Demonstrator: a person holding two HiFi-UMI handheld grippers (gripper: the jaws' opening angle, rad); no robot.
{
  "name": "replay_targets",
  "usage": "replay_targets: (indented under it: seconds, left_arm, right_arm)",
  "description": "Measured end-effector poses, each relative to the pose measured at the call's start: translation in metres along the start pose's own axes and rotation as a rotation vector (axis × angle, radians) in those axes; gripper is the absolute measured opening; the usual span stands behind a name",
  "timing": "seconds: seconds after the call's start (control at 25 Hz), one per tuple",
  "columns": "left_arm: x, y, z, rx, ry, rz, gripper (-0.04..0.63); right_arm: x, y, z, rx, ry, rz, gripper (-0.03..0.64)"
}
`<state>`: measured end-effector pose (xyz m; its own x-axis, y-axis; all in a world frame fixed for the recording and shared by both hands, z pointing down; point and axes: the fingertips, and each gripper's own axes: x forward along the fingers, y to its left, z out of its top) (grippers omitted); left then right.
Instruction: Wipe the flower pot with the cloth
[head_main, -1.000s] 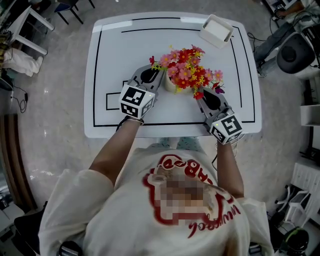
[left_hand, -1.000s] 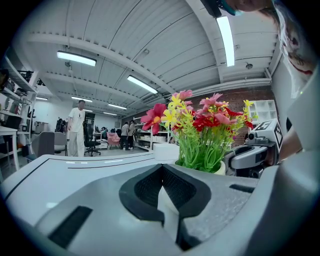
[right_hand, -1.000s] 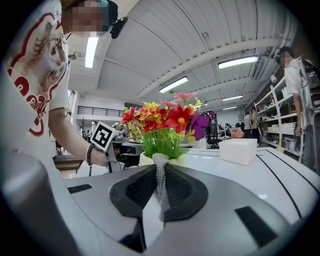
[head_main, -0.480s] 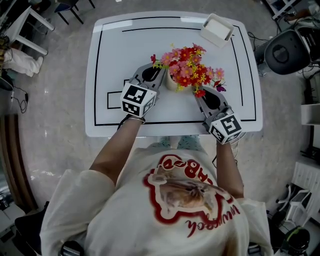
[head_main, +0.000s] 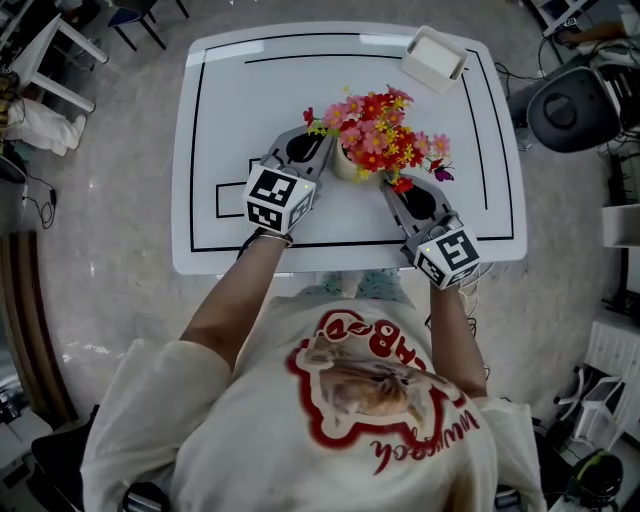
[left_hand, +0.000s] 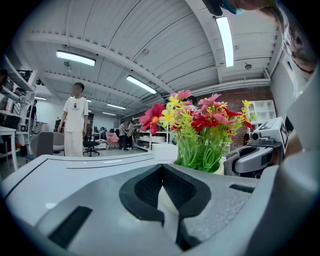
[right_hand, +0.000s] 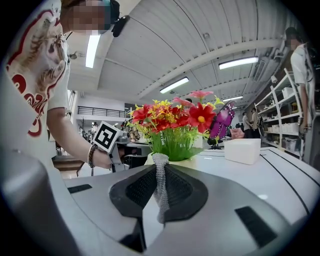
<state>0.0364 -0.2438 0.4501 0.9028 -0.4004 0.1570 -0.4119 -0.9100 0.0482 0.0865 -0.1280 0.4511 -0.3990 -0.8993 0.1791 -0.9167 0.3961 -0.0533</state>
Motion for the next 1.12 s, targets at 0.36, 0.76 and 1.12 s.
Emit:
replay_targets:
  seconds: [0.36,0.76,1.12]
  left_arm:
    - [-0.001,-0.001,-0.001,-0.002,0.001,-0.003,0.003]
    - [0.0,-0.001,-0.002,0.0,0.002,-0.003,0.003]
    - [-0.001,-0.002,-0.001,0.002,0.001,-0.009,0.003]
  right_arm:
    - [0.008,0.011,-0.001,0.0,0.012,0.023,0.035]
    - [0.014,0.017,-0.001,-0.001,0.016,0.035,0.035]
    - [0.014,0.02,0.0,0.007,0.004,0.032,0.037]
